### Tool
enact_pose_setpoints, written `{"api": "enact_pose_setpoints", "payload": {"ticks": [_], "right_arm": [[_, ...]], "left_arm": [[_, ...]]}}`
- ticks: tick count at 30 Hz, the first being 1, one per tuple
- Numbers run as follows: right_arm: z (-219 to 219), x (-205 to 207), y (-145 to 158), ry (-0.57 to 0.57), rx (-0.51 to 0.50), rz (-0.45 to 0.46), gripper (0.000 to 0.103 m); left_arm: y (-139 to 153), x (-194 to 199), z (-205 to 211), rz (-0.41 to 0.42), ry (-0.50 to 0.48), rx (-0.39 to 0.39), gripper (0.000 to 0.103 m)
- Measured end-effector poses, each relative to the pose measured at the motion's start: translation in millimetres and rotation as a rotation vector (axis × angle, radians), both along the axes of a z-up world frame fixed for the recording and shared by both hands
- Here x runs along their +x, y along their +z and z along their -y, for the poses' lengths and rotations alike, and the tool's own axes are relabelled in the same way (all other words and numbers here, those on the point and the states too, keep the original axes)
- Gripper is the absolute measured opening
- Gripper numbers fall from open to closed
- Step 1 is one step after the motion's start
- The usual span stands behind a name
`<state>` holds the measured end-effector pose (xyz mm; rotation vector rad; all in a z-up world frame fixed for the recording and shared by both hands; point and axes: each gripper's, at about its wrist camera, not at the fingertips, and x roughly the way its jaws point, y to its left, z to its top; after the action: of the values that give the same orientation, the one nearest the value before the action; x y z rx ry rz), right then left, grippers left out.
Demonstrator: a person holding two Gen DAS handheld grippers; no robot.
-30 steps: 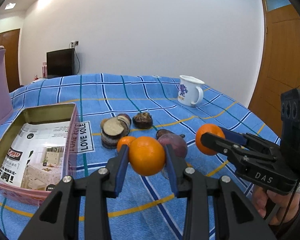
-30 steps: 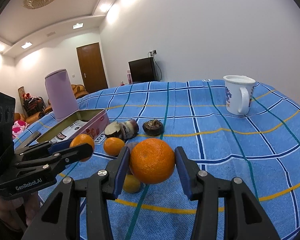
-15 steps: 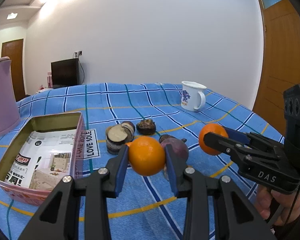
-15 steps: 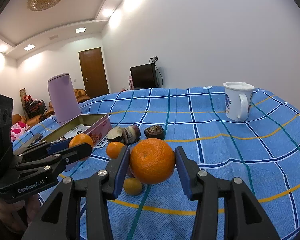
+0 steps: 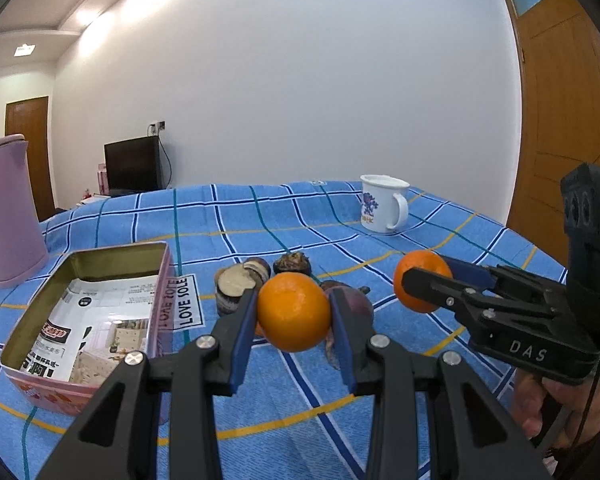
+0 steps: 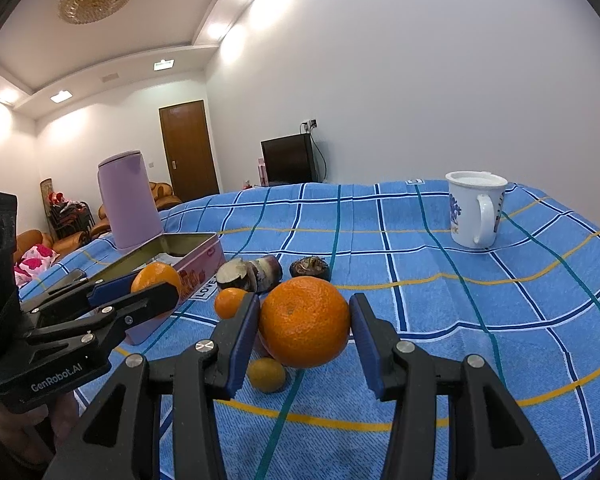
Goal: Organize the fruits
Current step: 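Lift and carry both held oranges toward the pink tin box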
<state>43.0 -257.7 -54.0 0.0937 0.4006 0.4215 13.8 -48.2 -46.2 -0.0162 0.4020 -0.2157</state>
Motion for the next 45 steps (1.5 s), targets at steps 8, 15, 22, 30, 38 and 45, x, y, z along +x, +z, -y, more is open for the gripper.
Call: {"api": "enact_pose_setpoints", "payload": {"ticks": [8, 15, 22, 30, 38, 45], "right_arm": [[1, -3, 1, 0.0, 0.004, 0.023, 0.048], [1, -8, 2, 0.001, 0.007, 0.048, 0.048], [2, -13, 3, 0.005, 0.013, 0.076, 0.048], [2, -18, 5, 0.004, 0.02, 0.106, 0.048], [4, -18, 7, -0.002, 0.04, 0.107, 0.048], [-2, -19, 14, 0.011, 0.032, 0.117, 0.048]], "left_arm": [[1, -4, 2, 0.019, 0.01, 0.01, 0.038], [3, -8, 5, 0.047, 0.017, 0.028, 0.038], [4, -12, 5, 0.065, 0.023, 0.031, 0.038], [10, -18, 3, 0.108, 0.042, 0.035, 0.038], [16, -16, 1, 0.119, 0.056, 0.033, 0.038], [23, -15, -6, 0.136, 0.081, 0.037, 0.038]]}}
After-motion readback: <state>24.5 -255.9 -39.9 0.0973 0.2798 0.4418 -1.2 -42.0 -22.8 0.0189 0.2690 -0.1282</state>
